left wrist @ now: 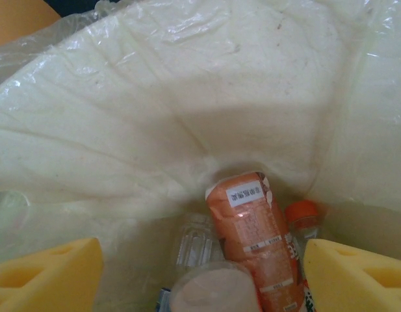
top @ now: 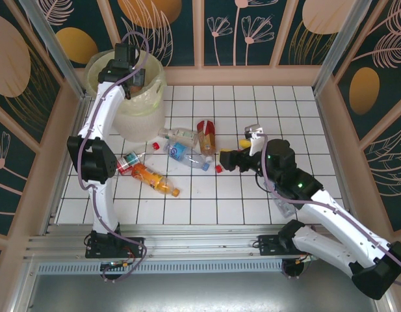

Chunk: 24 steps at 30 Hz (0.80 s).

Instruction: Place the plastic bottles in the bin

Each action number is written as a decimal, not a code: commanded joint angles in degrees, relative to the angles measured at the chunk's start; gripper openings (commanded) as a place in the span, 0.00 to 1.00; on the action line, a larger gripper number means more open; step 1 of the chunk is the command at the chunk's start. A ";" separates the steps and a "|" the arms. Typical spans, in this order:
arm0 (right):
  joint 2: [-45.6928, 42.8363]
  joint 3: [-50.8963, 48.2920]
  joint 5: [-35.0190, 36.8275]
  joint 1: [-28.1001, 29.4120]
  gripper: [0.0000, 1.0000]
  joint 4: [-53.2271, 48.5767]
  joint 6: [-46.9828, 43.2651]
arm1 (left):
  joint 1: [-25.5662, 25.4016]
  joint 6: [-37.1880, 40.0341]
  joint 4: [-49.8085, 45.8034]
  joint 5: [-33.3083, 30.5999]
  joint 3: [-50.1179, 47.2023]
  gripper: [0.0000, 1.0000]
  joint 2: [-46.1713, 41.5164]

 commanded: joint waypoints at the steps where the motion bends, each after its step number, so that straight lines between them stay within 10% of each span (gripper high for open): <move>1: -1.96 0.66 5.72 -0.11 0.91 -2.30 1.99 | 0.45 -2.15 -1.64 0.58 1.50 0.84 -2.14; 14: -3.46 -1.89 12.28 -0.15 0.91 -4.65 4.69 | 0.42 -9.14 5.45 9.92 -5.54 0.98 -16.36; 24: -1.99 -2.79 16.84 -0.23 0.89 -8.95 8.63 | 0.37 -19.66 24.63 41.63 -35.13 0.99 -38.25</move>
